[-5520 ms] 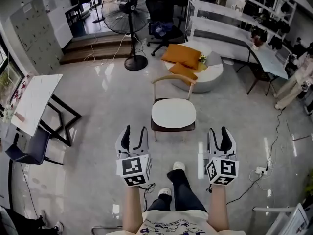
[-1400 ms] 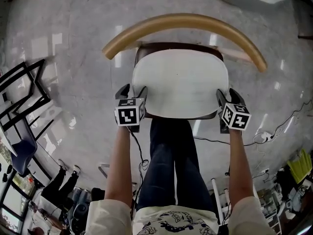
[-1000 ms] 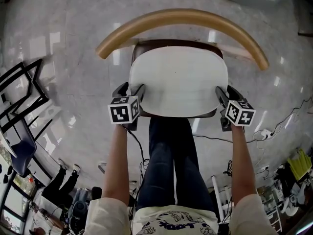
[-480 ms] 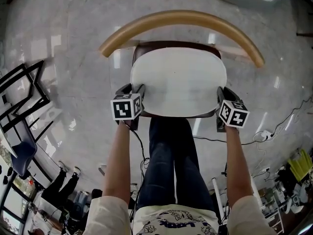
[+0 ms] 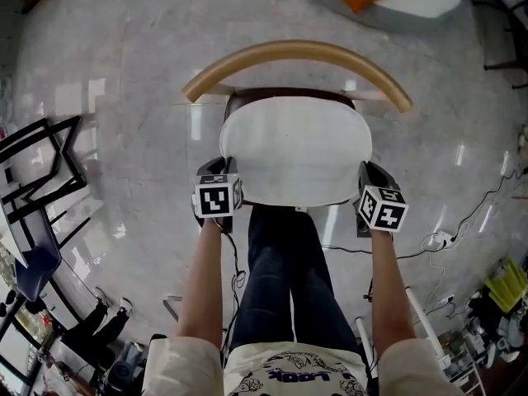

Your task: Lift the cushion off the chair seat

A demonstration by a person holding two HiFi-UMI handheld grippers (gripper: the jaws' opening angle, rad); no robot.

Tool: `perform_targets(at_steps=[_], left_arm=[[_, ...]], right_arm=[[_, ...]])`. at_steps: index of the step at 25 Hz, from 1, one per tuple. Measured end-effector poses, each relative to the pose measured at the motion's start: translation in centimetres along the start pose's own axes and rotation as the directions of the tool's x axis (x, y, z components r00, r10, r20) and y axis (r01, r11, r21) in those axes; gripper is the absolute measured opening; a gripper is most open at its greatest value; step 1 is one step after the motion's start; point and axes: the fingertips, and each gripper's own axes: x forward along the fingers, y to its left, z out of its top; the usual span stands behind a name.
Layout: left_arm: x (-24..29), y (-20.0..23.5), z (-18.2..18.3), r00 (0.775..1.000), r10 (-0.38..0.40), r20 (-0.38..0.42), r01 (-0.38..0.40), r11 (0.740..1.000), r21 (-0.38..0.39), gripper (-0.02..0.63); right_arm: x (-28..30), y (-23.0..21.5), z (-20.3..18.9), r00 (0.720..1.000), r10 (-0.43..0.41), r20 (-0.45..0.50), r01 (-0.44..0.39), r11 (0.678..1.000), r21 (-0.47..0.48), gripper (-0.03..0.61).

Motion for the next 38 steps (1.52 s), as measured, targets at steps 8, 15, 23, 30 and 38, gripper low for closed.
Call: perform_targets(at_steps=[8, 15, 23, 30, 38], left_arm=[[-10.6, -2.3, 2.0, 0.994, 0.020, 0.109, -0.018, 1.000, -0.017, 0.055], [-22.1, -4.8, 3.4, 0.975, 0.033, 0.221, -0.031, 0.999, -0.011, 0.054], [-35.8, -7.5, 4.9, 0.927, 0.061, 0.370, -0.059, 0.998, -0.018, 0.052], [-46.5, -9.7, 5.7, 0.866, 0.091, 0.491, -0.083, 0.996, -0.037, 0.052], [-56.0, -12.3, 5.5, 0.786, 0.120, 0.606, -0.108, 0.993, -0.057, 0.052]], right_arm=[[-10.2, 1.5, 3.7, 0.995, -0.002, 0.103, 0.002, 1.000, -0.005, 0.043], [-21.7, 3.0, 7.2, 0.978, 0.009, 0.210, 0.001, 0.999, -0.046, 0.044], [-34.8, 5.0, 10.2, 0.935, 0.002, 0.356, 0.013, 0.999, -0.040, 0.044], [-45.0, 6.6, 13.1, 0.877, 0.021, 0.480, 0.010, 0.998, -0.061, 0.044], [-54.4, 7.4, 14.3, 0.805, 0.045, 0.592, 0.008, 0.996, -0.088, 0.044]])
